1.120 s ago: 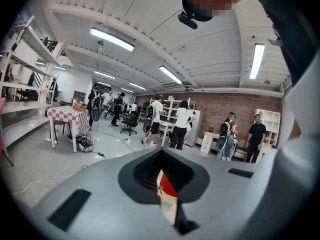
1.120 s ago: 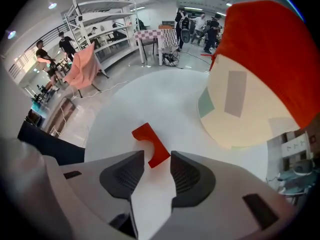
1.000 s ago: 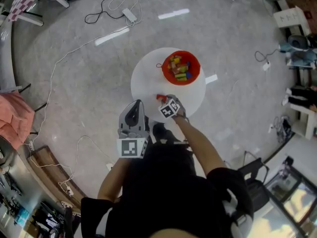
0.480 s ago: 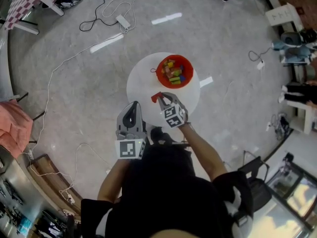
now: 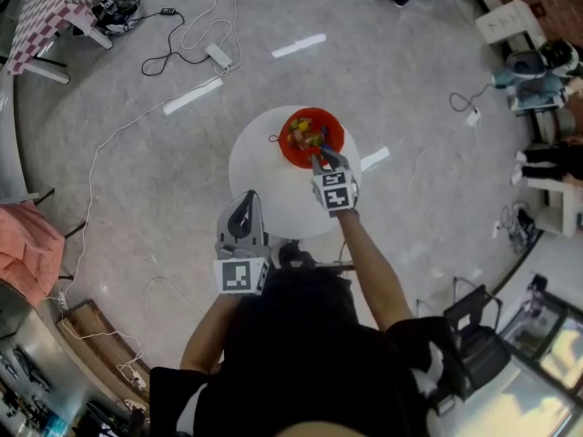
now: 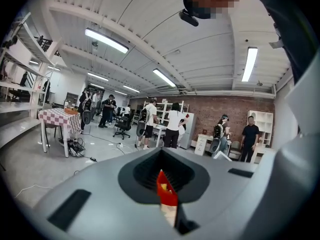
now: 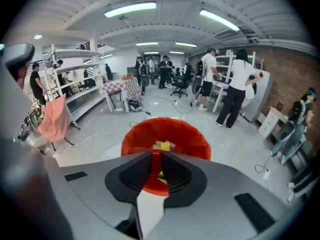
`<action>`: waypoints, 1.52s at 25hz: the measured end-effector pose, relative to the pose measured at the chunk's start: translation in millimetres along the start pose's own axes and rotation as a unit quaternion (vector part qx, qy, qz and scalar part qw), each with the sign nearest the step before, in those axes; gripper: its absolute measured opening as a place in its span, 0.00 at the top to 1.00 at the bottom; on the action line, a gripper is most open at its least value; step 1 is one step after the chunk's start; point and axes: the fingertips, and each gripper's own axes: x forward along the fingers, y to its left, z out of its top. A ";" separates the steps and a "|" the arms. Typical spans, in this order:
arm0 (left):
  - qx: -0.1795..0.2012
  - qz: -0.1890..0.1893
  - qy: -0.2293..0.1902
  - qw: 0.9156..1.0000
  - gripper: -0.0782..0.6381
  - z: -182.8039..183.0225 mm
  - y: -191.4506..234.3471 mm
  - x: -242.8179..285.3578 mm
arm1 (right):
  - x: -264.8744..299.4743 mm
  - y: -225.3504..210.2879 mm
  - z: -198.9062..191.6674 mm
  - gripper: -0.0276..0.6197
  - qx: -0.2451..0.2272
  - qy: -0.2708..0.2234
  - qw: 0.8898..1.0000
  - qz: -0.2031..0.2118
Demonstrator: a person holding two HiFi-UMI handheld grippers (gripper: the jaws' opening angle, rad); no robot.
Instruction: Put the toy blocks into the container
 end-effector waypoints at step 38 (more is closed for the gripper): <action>0.059 -0.072 -0.014 0.996 0.90 28.0 -77.2 -20.5 | -255.5 13.5 52.7 0.96 0.105 -0.304 0.947 0.004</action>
